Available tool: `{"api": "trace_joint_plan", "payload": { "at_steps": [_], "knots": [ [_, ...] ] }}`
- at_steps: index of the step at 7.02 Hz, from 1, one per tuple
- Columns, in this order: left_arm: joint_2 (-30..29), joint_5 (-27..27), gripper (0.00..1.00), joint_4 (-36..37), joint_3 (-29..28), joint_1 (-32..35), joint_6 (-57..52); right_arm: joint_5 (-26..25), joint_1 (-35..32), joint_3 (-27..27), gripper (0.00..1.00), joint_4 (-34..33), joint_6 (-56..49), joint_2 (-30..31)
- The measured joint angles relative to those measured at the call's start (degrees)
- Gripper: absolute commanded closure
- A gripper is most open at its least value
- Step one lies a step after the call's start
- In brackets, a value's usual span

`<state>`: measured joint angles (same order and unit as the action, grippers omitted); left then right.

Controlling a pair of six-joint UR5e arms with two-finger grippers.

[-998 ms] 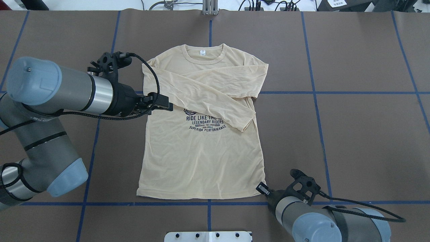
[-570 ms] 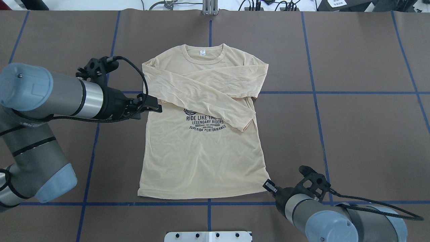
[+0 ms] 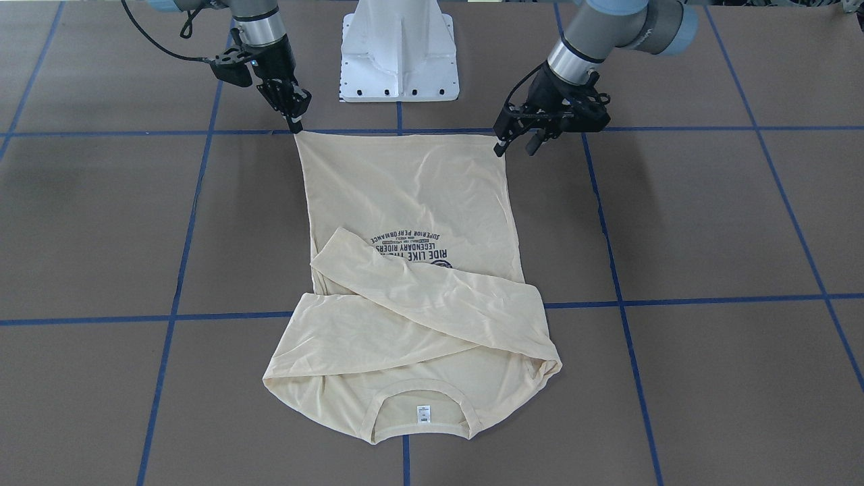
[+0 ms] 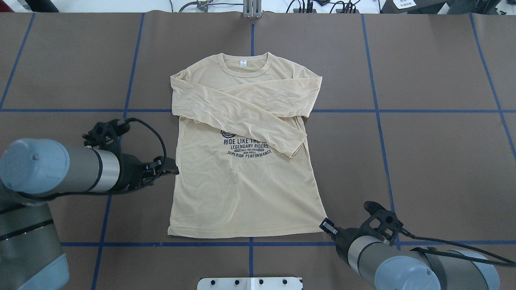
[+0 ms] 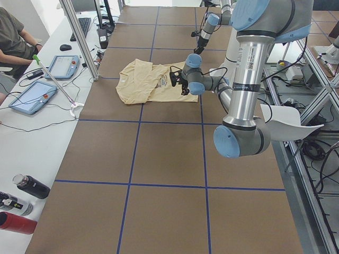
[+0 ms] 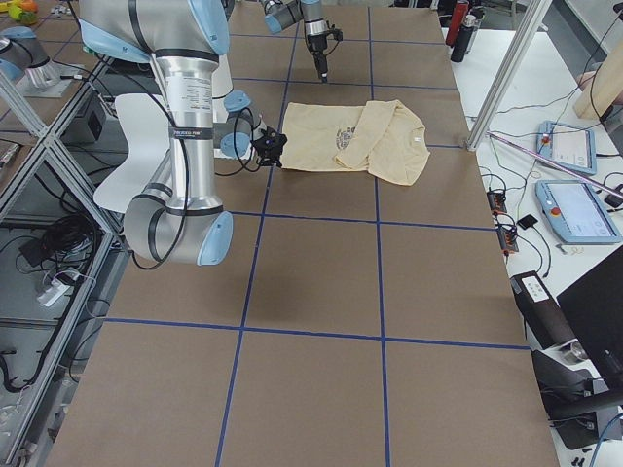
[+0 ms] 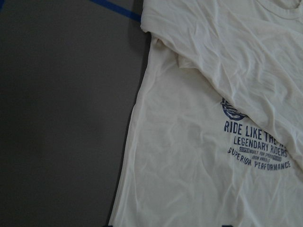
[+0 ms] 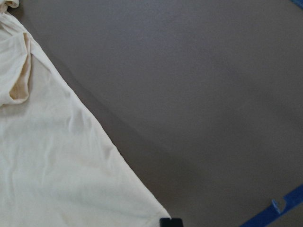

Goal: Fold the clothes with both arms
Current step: 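Move the left gripper to its nearest hem corner while the right gripper waits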

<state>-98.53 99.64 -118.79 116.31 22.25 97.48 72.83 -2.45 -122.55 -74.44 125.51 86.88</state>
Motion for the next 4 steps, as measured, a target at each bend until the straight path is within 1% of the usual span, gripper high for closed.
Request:
{"api": "trace_joint_plan", "payload": {
  "at_steps": [1, 2, 4],
  "knots": [
    [0.2, -2.1, 0.28, 0.2, -1.0, -3.5, 2.6, 0.0, 0.2, -0.3, 1.00, 0.0, 0.0, 0.4],
    [0.1, -3.8, 0.29, 0.3, -2.5, -5.9, 3.7, 0.0, 0.3, -0.4, 1.00, 0.0, 0.0, 0.6],
    [-0.1, -5.1, 0.33, 0.5, -3.8, -7.6, 4.3, 0.0, 0.3, -0.4, 1.00, 0.0, 0.0, 0.6]
  ]
}}
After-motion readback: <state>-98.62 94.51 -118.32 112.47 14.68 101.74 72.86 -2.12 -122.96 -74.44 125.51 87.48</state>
